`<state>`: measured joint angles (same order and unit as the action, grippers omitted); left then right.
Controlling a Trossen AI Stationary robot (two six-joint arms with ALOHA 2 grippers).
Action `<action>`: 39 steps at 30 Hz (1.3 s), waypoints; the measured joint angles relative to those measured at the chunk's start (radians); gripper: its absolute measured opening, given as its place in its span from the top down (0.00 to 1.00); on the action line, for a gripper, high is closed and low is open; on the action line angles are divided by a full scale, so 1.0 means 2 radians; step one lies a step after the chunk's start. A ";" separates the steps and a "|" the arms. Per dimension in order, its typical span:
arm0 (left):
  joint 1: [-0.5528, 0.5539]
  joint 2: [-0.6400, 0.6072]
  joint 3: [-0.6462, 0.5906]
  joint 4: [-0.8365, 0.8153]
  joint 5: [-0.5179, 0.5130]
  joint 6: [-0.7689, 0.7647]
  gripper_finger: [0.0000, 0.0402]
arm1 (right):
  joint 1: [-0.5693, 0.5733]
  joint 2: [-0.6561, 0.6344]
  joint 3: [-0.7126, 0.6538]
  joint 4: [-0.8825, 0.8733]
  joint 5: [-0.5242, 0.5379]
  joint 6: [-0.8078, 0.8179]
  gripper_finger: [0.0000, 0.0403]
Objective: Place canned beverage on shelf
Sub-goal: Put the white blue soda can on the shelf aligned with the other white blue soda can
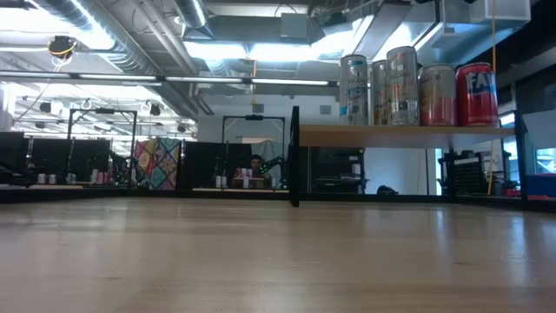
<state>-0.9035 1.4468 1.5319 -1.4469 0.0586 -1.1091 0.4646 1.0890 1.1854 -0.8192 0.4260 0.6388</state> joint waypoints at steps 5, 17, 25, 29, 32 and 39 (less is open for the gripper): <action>-0.009 0.009 -0.033 0.009 0.008 0.013 0.02 | 0.000 0.000 0.000 0.000 0.000 0.003 0.19; -0.012 0.023 -0.061 0.052 0.015 -0.008 0.02 | 0.000 0.000 0.000 0.000 0.000 0.004 0.19; -0.038 0.027 -0.067 0.060 -0.014 -0.006 0.02 | 0.000 0.000 0.000 0.000 0.000 0.002 0.19; -0.042 0.027 -0.088 0.077 -0.006 -0.025 0.02 | 0.000 0.000 0.000 0.000 0.000 -0.008 0.19; -0.043 0.027 -0.106 0.098 0.003 -0.039 0.02 | 0.000 0.000 0.000 0.000 0.000 -0.008 0.19; -0.045 0.027 -0.151 0.114 0.036 -0.061 0.03 | 0.000 0.000 0.000 0.000 0.001 -0.010 0.19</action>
<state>-0.9940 1.4998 1.2300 -1.2182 0.1312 -1.2314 0.4644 1.0892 1.1854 -0.8192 0.4271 0.6197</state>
